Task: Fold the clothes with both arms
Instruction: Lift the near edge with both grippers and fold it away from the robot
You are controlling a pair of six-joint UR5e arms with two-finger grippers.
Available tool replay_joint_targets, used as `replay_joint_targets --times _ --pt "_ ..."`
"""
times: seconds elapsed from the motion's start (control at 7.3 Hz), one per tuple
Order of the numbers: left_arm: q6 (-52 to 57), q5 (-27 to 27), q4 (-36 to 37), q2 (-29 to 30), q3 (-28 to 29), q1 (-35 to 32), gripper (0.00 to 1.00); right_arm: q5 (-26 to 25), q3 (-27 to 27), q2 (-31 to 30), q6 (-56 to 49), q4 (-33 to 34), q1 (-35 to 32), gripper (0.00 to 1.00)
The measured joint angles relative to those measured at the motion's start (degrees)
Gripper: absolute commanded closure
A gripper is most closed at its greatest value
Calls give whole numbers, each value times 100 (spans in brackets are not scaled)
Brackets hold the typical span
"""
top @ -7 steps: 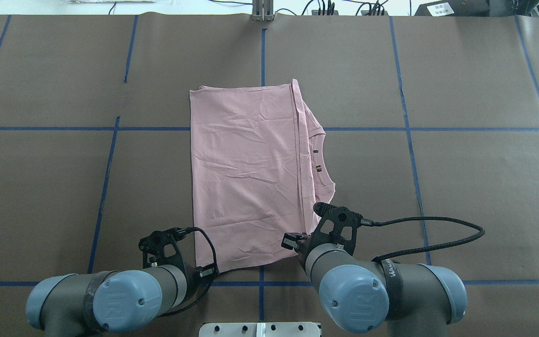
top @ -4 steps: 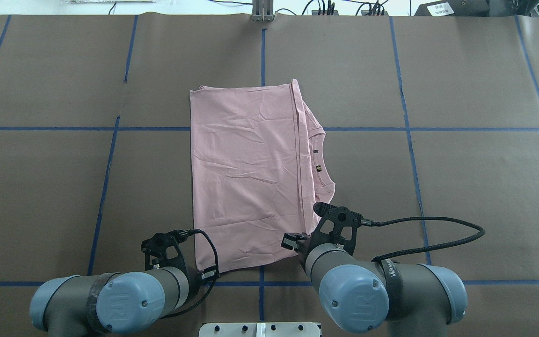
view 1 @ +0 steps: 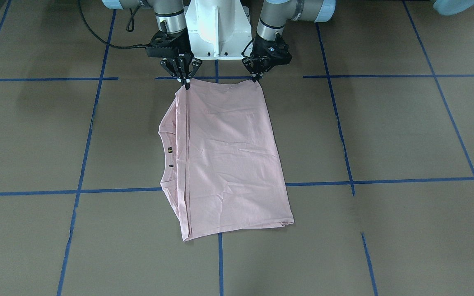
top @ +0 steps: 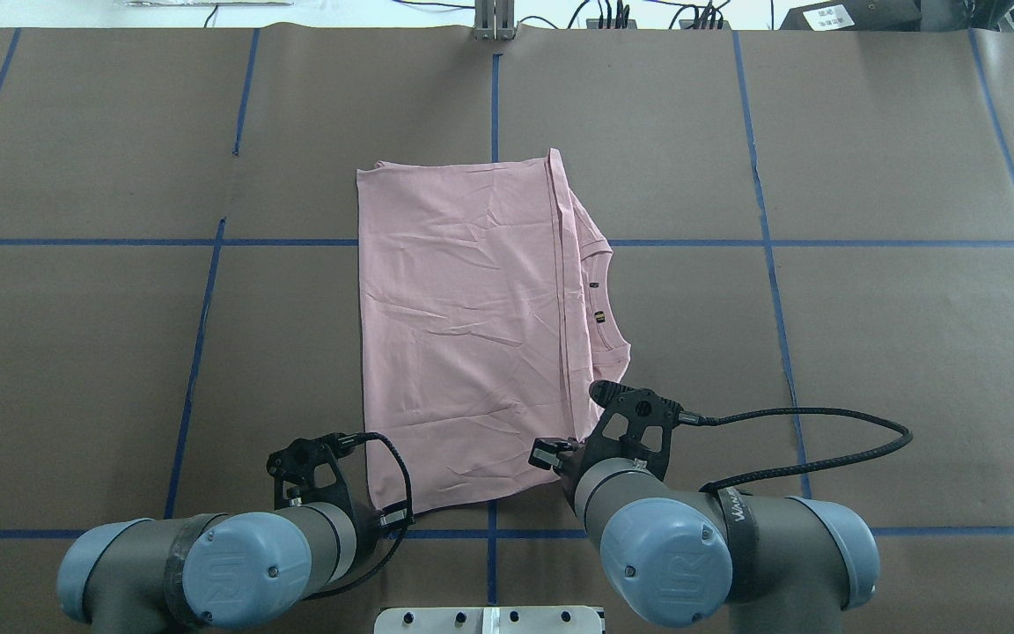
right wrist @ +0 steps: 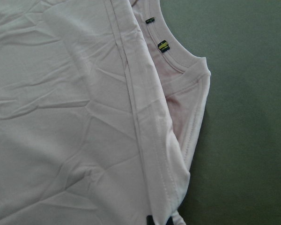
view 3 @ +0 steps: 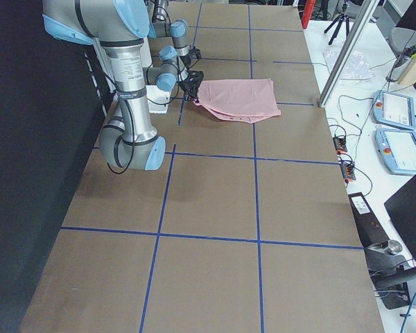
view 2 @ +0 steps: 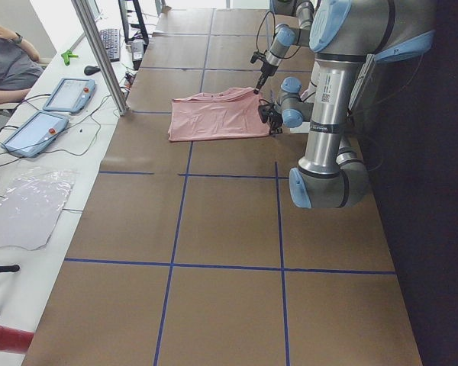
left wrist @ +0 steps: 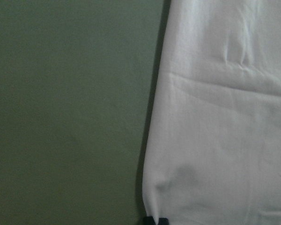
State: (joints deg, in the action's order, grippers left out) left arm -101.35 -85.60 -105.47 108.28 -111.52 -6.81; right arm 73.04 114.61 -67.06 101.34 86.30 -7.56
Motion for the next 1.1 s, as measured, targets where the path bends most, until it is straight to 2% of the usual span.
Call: replay_joint_targets --times 0.41,0.82,0.96,1.1 --pt "514 -231 207 -19 -623 -112 100 -21 331 -56 -8 84 -17 100" --pt "852 -1003 1424 58 -2187 -427 100 -18 1704 -54 -9 1350 229 100" --pt "967 -1218 1764 212 -2527 -560 100 -18 1972 -37 -9 1624 302 100" --pt "1076 -1318 1970 374 -2611 -681 100 -18 2014 -21 -9 1738 344 100"
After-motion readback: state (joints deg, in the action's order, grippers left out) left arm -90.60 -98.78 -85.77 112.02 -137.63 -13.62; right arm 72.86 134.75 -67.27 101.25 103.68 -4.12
